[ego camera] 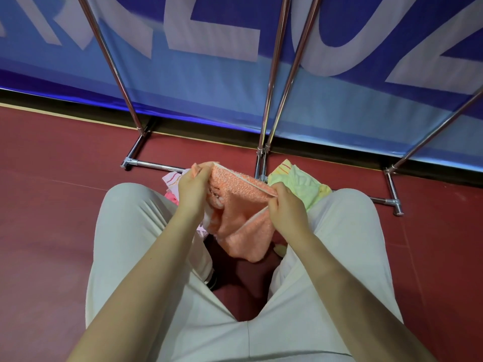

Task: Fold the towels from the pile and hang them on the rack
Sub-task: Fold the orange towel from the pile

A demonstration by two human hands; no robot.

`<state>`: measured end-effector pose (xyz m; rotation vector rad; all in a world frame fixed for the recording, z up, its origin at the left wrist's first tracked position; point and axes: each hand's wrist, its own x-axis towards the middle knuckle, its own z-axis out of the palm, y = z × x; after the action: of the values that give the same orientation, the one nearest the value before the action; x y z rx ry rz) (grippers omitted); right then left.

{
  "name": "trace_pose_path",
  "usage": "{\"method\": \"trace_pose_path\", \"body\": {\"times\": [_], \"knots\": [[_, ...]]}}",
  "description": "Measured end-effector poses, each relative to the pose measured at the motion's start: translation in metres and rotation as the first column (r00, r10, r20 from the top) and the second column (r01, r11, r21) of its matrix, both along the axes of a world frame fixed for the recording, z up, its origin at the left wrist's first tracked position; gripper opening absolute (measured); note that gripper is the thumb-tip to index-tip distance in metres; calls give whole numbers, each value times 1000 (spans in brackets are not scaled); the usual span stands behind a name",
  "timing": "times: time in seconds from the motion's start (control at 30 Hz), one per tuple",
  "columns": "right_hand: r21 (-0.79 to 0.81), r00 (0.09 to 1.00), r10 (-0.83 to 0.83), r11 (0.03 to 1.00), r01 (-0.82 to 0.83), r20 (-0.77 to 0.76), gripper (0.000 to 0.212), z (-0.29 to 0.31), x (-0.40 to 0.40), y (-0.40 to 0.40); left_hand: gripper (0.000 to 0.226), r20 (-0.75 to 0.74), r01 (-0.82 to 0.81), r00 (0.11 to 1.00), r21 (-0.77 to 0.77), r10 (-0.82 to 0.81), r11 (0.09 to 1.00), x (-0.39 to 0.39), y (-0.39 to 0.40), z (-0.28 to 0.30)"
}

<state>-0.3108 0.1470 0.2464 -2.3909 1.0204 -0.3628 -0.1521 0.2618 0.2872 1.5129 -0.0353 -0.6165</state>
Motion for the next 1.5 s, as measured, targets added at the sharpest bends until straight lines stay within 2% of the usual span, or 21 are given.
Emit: {"method": "trace_pose_path", "body": {"times": [0.17,0.27,0.33,0.43,0.53,0.6,0.67,0.73,0.77,0.83,0.93,1.1,1.17,1.27,1.33,1.4,1.5], "knots": [[37,976,-187,982,184,115,16,1,-4,-7,12,-29,-39,999,-73,37,997,2,4,7],[203,922,-324,937,283,211,21,-4,-5,-23,23,-21,-50,999,-119,48,992,8,9,11],[366,913,-331,902,231,240,19,-7,-3,-27,36,-21,-46,999,-126,44,991,9,11,14],[480,961,-181,875,61,208,18,-10,3,-12,24,-11,26,1000,-128,-27,991,1,8,15],[491,969,8,861,-131,246,44,-12,15,14,17,112,190,976,4,-189,982,-13,4,15],[471,942,100,846,-249,319,56,-13,22,25,21,192,338,920,59,-343,939,-24,5,17],[497,923,125,812,-306,363,51,-16,26,29,24,241,461,850,90,-469,883,-33,7,18],[560,944,57,793,-241,325,31,-18,28,33,25,269,492,821,115,-504,863,-34,9,20],[563,949,18,801,-202,315,21,-19,28,32,25,279,466,831,120,-480,877,-30,9,19],[501,942,-40,854,-141,334,24,-20,28,28,23,277,382,871,138,-406,914,-19,8,14],[502,922,-80,855,-133,379,16,-17,26,23,21,239,243,935,109,-262,964,-7,8,10],[492,946,-4,855,-164,323,22,-26,22,27,21,183,76,981,-46,-67,996,2,8,10],[458,959,10,877,-145,285,32,-31,21,27,21,171,-3,985,-70,15,998,7,9,10],[427,971,34,894,-136,238,36,-31,17,24,20,61,-205,974,-151,216,967,18,13,14],[410,978,60,902,-138,198,38,-33,14,21,14,1,-336,941,-119,339,934,26,17,12],[433,987,68,893,-124,143,40,-33,13,21,9,-11,-391,920,-46,391,919,30,19,8],[488,985,29,866,-110,172,31,-25,14,22,18,12,-329,944,46,329,943,28,17,0]]}}
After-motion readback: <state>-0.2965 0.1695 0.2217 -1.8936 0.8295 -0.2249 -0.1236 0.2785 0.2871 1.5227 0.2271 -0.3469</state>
